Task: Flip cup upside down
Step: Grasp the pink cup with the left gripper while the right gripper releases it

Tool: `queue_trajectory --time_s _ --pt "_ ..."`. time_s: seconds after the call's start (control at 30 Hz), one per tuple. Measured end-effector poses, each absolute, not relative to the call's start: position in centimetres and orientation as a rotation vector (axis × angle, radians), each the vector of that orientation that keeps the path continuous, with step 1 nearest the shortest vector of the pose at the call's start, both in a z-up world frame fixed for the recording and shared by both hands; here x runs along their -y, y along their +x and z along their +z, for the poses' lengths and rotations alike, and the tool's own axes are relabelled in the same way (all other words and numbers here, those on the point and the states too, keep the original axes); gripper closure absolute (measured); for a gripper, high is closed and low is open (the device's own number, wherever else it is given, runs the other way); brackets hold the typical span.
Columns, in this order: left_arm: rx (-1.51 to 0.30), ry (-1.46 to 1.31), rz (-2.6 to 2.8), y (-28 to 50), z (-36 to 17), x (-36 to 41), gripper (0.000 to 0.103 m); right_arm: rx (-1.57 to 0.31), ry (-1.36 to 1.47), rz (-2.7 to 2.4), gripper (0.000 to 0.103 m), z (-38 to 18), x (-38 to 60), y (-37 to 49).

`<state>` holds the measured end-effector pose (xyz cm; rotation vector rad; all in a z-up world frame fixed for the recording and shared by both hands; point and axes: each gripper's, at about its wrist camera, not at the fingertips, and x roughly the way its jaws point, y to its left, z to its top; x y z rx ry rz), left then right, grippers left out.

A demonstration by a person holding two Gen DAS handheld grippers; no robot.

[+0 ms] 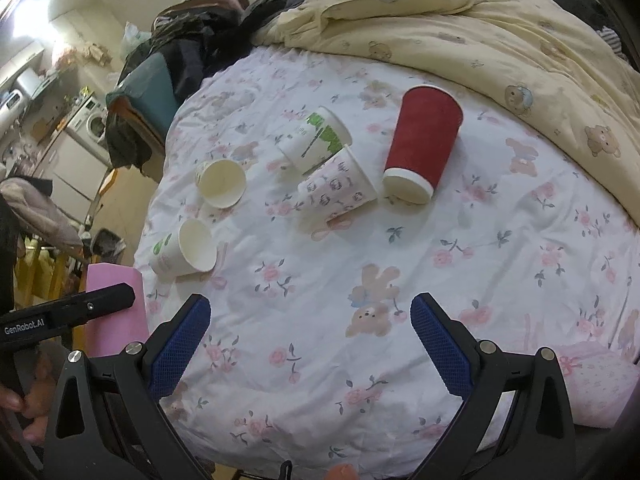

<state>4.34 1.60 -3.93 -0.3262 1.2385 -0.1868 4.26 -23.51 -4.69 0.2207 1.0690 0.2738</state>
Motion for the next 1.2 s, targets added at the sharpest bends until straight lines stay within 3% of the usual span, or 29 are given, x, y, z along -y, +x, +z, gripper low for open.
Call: queue_trajectory --time_s 0.6,1.2 --pt "-1.189 -0.373 -0.211 4.4 -4.4 -1.2 0.052 -1.215 0.267 0.688 0.001 -6.6 17.6 3.1" --pt "-1.185 -0.322 -0.301 3.9 -3.9 0.8 0.053 -1.323 0.245 0.633 0.001 -9.1 17.3 3.2"
